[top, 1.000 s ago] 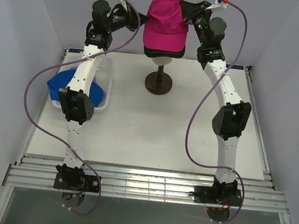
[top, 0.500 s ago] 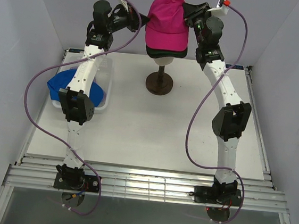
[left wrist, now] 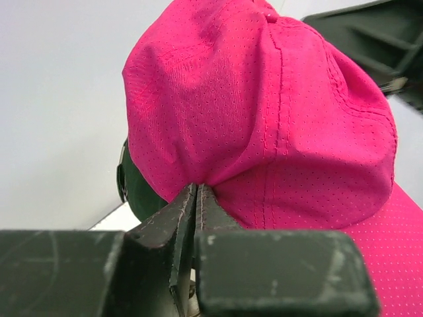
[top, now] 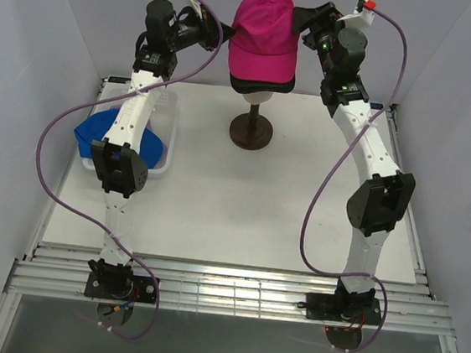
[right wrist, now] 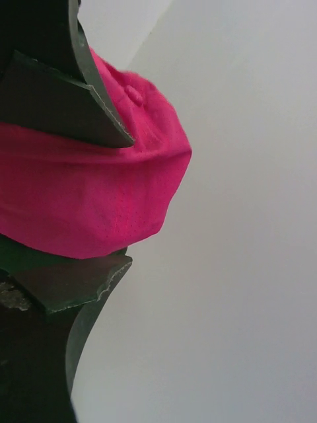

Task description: Stack the hats

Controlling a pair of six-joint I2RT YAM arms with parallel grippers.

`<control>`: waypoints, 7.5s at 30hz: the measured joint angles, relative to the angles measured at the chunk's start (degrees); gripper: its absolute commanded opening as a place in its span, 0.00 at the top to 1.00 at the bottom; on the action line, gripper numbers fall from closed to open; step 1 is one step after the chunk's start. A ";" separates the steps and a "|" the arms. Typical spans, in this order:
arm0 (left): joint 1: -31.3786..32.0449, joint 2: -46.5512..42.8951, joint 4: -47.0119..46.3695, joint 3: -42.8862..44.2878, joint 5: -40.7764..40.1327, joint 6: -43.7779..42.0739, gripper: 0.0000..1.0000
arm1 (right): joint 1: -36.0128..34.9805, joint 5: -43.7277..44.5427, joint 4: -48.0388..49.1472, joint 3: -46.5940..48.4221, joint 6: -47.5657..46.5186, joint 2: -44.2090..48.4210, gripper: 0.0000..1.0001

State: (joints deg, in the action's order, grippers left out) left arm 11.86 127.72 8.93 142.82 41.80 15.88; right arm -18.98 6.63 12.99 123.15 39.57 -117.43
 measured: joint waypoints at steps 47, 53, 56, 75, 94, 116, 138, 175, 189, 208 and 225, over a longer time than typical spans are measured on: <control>-18.27 -37.51 30.84 -33.35 -15.39 -21.22 0.02 | 9.20 -16.39 -6.86 -53.02 -16.28 46.18 0.37; -27.74 -46.31 37.22 -57.61 -24.96 -30.25 0.02 | 9.11 -19.17 -6.88 -61.20 -17.99 54.29 0.37; -32.89 -43.95 39.41 -62.66 -27.85 -31.78 0.02 | 9.07 -21.35 -6.80 -64.37 -18.51 55.67 0.37; -40.72 -26.67 28.98 -59.84 -31.87 -28.92 0.45 | 7.76 -25.51 -10.43 -67.56 -20.35 53.42 0.38; -40.52 -32.72 25.57 -58.55 -25.14 -26.97 0.95 | 0.94 -18.36 -16.04 -63.67 -22.49 53.24 0.38; -40.50 -43.45 28.30 -43.89 4.57 -8.76 1.00 | -22.91 -13.73 -1.09 -74.23 -47.82 63.89 0.38; -40.50 -54.18 18.25 -39.19 19.06 34.51 1.00 | -51.19 9.77 57.90 -49.64 -109.00 0.02 0.14; -40.44 -47.58 31.41 -53.94 8.48 1.53 0.02 | -51.30 23.85 3.78 -46.69 -77.50 27.74 0.92; -35.95 -48.15 53.70 -49.88 8.07 -29.92 0.18 | -36.24 -10.21 -48.19 -46.34 -34.01 31.52 0.92; 6.51 -55.76 40.26 -62.18 -3.52 -41.09 0.02 | -33.51 -21.11 -45.33 -52.70 -24.55 41.20 0.92; 14.99 -53.18 37.75 -59.89 7.17 -45.75 0.89 | -33.05 -20.28 -44.41 -52.61 -31.19 43.74 0.92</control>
State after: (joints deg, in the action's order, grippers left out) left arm 26.85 74.54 46.68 82.94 48.97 -29.87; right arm -52.03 -13.65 -31.42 70.54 8.38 -73.69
